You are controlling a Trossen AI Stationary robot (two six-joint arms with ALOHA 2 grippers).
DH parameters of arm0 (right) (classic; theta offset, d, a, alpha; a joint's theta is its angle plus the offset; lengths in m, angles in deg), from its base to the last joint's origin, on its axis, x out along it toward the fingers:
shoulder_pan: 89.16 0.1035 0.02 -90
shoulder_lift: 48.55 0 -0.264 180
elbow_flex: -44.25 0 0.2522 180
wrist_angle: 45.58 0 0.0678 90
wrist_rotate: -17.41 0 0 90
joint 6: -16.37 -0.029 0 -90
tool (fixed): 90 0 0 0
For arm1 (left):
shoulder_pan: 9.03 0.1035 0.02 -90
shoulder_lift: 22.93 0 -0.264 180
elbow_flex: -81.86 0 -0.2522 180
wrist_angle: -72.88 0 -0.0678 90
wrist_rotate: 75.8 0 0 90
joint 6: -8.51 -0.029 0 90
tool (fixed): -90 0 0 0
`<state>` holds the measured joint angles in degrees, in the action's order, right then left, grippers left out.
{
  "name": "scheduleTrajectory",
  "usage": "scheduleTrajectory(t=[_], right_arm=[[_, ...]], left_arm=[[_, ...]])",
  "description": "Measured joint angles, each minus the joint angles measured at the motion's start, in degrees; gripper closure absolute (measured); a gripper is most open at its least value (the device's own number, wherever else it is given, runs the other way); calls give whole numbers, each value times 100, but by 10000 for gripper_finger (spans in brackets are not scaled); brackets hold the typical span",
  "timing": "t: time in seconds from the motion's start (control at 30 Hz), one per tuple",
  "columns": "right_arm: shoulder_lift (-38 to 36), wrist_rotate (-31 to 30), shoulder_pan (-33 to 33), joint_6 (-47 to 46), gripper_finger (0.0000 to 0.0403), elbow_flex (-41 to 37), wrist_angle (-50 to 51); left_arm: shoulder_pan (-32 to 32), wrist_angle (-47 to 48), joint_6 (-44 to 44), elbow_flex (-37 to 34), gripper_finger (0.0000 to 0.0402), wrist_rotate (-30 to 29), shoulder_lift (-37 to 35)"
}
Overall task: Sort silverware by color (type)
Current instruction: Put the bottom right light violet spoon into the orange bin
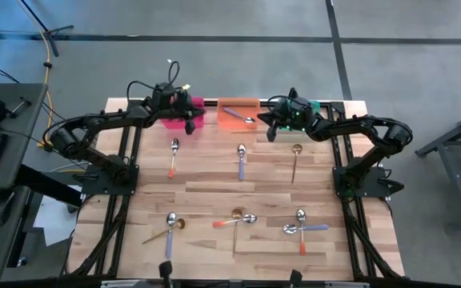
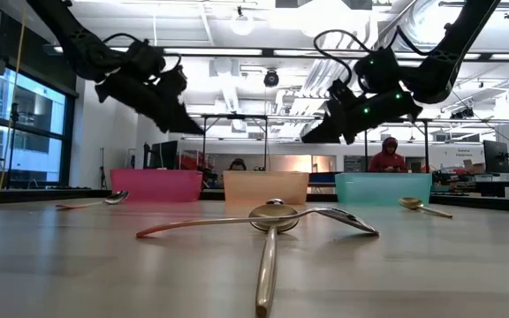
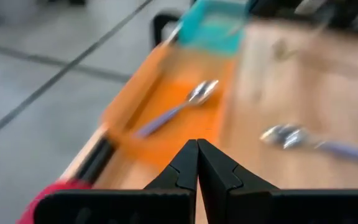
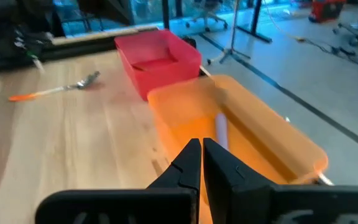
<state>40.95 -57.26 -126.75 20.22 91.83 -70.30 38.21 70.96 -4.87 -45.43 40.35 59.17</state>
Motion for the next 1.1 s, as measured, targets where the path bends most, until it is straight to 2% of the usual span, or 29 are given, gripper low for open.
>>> scheduleTrajectory(t=[0.13, 0.23, 0.47, 0.63, 0.77, 0.97, 1.1], right_arm=[[0, -74, 65, 9, 403, 0, 187], [0, -72, 122, 35, 403, 0, 265], [0, -238, 367, 113, 403, 15, 638], [0, -606, 798, 244, 403, 240, 1560], [0, -645, 1285, 216, 403, 602, 2635], [0, -1356, 2232, -87, 402, 1261, 4718], [0, -1381, 2987, -519, 394, 1499, 5637]], left_arm=[[-83, -1241, 455, -446, 401, 525, 0], [-220, -1950, 688, -798, 401, 538, 0], [-841, -2894, 779, -1583, 401, 529, 2], [-1443, -3101, 978, -1790, 401, 484, 2], [-1939, -3102, 1023, -1802, 401, 450, 2], [-2714, -2985, 822, -1802, 401, -273, 10], [-3150, -2906, 725, -1802, 401, -699, 11]])
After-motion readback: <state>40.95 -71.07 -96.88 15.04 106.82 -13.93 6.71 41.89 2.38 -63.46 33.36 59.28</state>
